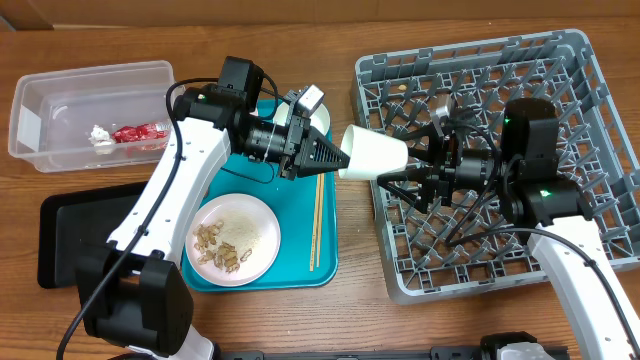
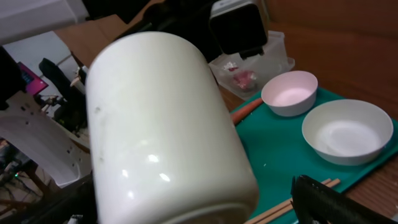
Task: Sort waste into correct bins and load items into the dishwasher
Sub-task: 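Hand the white cup from the left gripper to the right gripper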
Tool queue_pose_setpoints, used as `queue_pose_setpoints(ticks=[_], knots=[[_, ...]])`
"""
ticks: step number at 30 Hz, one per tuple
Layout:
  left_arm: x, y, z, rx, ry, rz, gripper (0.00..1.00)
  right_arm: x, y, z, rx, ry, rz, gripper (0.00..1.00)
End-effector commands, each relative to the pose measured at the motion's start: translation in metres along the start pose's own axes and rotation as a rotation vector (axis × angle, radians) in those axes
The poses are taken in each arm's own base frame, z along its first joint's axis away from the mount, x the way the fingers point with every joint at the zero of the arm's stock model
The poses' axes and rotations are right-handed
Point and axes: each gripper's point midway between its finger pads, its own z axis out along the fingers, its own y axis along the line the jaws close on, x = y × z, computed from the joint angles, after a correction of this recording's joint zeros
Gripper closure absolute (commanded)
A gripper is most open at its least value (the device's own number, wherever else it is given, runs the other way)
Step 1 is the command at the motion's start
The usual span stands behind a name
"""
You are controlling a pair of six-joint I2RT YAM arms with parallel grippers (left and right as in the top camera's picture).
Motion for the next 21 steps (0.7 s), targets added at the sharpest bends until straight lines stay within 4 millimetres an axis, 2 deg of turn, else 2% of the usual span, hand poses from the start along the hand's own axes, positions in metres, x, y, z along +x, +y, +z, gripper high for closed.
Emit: queue_pose_setpoints(ticks=[1, 6, 8, 11, 14, 19, 20, 21], knots=[[-0.0012, -0.0010, 0.0012, -0.022, -0.002, 0.020, 0.96, -0.0126, 0.0185, -0.0013, -0.107, -0.028, -0.061, 0.00], [-0.0013, -0.0010, 0.0012, -0.022, -0.002, 0.020, 0.96, -0.0127, 0.0215, -0.0017, -0.125, -0.030, -0.062, 0.08], [-0.0021, -0.0013, 0.0012, -0.022, -0.003, 0.025, 0.96, -0.0123, 0.0215, -0.0017, -0.125, -0.028, -0.059, 0.16], [-0.0039, -0.0021, 0.0020, -0.020, -0.006, 0.030, 0.96, -0.0115, 0.0214, -0.0016, -0.125, -0.027, -0.053, 0.23], [-0.0056, -0.0028, 0.0029, -0.019, -0.008, 0.023, 0.96, -0.0116, 0.0214, -0.0016, -0.125, -0.027, -0.053, 0.36], [-0.0062, -0.0028, 0.0028, -0.020, -0.009, 0.024, 0.96, -0.0115, 0.0214, -0.0016, -0.125, -0.027, -0.053, 0.37], [-0.0063, -0.0024, 0.0030, -0.022, -0.009, 0.024, 0.92, -0.0116, 0.0214, -0.0016, -0.125, -0.027, -0.053, 0.38], [-0.0065, -0.0014, 0.0029, -0.028, -0.011, 0.024, 0.85, -0.0115, 0.0214, -0.0016, -0.124, -0.027, -0.053, 0.37]])
